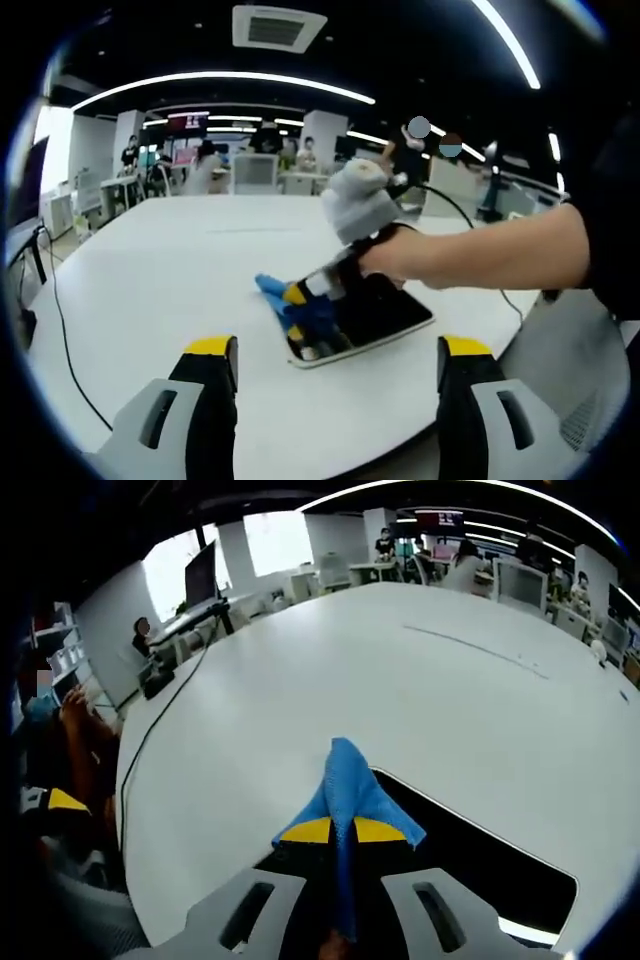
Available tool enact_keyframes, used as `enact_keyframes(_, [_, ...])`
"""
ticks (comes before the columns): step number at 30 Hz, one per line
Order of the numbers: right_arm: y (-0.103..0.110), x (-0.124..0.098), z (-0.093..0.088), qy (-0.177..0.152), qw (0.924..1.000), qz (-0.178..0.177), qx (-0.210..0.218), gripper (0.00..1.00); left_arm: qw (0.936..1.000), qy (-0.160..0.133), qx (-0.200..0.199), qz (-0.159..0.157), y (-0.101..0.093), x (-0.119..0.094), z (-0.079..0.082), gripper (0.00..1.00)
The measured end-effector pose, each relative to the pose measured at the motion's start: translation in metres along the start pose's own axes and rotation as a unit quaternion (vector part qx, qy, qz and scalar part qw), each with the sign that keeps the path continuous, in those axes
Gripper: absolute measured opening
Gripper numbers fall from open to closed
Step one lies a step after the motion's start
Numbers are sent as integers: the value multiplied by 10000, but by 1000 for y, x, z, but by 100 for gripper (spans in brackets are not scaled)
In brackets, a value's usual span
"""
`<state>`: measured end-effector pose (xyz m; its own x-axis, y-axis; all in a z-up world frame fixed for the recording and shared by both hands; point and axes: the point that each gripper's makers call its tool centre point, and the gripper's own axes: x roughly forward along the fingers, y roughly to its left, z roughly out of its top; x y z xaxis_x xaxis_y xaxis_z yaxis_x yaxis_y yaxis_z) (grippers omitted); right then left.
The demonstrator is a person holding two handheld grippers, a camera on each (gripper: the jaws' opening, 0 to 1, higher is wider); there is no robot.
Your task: Wipe the mirror surface with the cleaning cloth until all visible marks leave the cleaned area.
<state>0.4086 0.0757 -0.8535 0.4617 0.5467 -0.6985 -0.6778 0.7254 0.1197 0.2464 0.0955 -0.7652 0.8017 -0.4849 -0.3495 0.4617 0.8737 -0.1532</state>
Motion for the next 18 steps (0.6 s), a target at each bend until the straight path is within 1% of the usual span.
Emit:
enact_keyframes(4, [-3, 1, 3, -33, 10000, -26, 48, 1, 9999, -33, 38, 88, 3, -1, 1, 83])
enact_keyframes(6, [-6, 3, 4, -42, 10000, -38, 49, 1, 10000, -16, 42, 74, 2, -1, 1, 83])
enact_keyframes(15, [-9, 4, 7, -79, 9999, -103, 106, 1, 10000, -3, 61, 58, 1, -1, 1, 83])
enact_keyframes(16, [-9, 4, 7, -91, 9999, -89, 86, 1, 10000, 2, 55, 75, 2, -1, 0, 83])
enact_keyframes(17, [-10, 5, 8, -143, 9999, -77, -35, 1, 10000, -9, 28, 88, 2, -1, 0, 83])
enact_keyframes(18, [-11, 5, 8, -165, 9998, -77, -15, 1, 9999, -24, 21, 99, 3, -1, 1, 83])
